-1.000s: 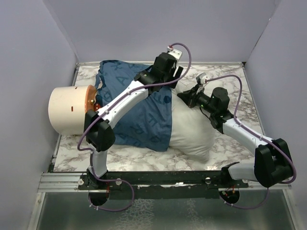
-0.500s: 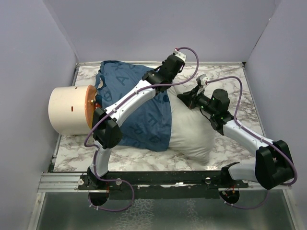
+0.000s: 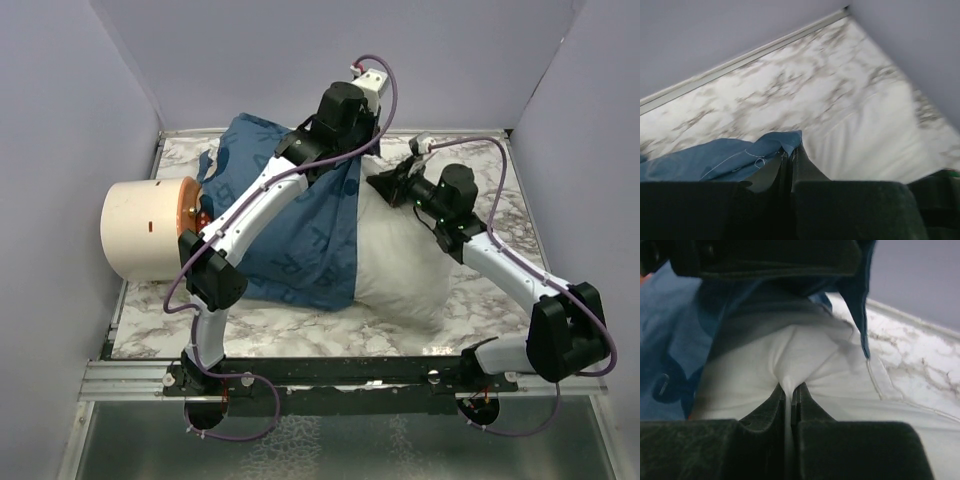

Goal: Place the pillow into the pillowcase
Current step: Stuff the pillow into the pillowcase.

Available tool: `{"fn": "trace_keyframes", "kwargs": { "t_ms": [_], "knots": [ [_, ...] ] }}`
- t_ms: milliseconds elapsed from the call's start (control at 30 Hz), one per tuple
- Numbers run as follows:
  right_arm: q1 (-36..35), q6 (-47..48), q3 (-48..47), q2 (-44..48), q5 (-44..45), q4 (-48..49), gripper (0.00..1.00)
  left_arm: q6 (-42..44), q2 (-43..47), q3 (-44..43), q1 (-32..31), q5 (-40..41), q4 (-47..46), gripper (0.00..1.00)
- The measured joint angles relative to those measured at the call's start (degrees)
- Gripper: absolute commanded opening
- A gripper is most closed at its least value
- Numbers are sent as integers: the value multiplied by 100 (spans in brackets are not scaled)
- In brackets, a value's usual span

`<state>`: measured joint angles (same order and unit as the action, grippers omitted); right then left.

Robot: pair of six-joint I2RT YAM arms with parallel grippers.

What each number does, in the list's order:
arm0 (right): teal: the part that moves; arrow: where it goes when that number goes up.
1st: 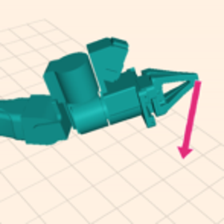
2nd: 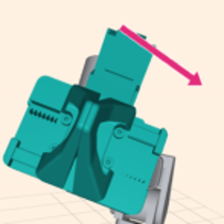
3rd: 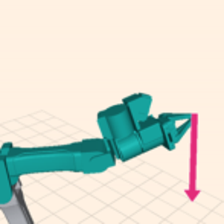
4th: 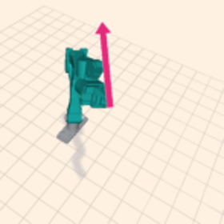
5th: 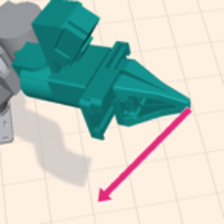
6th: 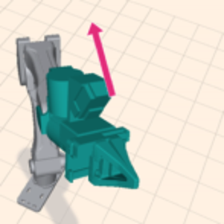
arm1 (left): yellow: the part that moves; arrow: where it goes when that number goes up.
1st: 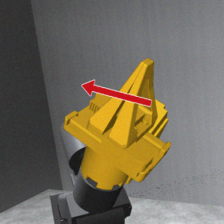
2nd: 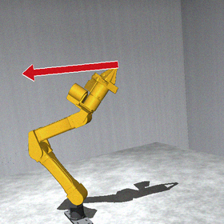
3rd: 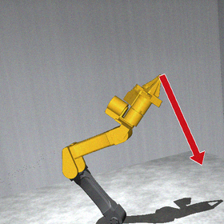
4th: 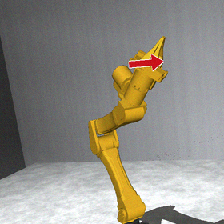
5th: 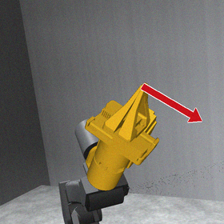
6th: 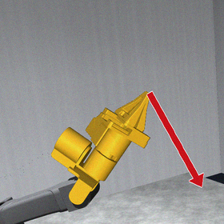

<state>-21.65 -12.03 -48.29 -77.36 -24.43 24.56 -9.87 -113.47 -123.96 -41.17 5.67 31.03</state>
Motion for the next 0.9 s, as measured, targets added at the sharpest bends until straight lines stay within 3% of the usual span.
{"fn": "trace_keyframes", "kwargs": {
  "t_ms": [167, 233, 300, 467, 633, 767, 900],
  "knots": [
    [-35, 22, -739, 125, 227, -203, 1, -940, 15, -691, -83, -1340, -699, 0],
    [-7, 103, -772, 455, 365, -138, 1, -1257, 162, -542, -170, -1735, -1180, 0],
    [9, 181, -667, 811, 437, 9, 1, -1569, 570, 254, -275, -2087, -1919, 0],
    [-15, 177, 560, 1241, 426, 1054, 1, -2168, 2164, 3429, -476, -2387, -4118, 0],
    [-50, -55, 2173, 208, 216, 2444, 6, -2774, 2848, 6660, -380, -2267, -6006, 0],
    [-197, -118, 2833, -79, -411, 3115, 28, -3342, 2629, 8360, -334, -2262, -7075, 0],
    [-199, -48, 3027, 608, -1012, 2457, 53, -3851, 2511, 8935, -341, -2428, -8019, 0]
  ]
}}
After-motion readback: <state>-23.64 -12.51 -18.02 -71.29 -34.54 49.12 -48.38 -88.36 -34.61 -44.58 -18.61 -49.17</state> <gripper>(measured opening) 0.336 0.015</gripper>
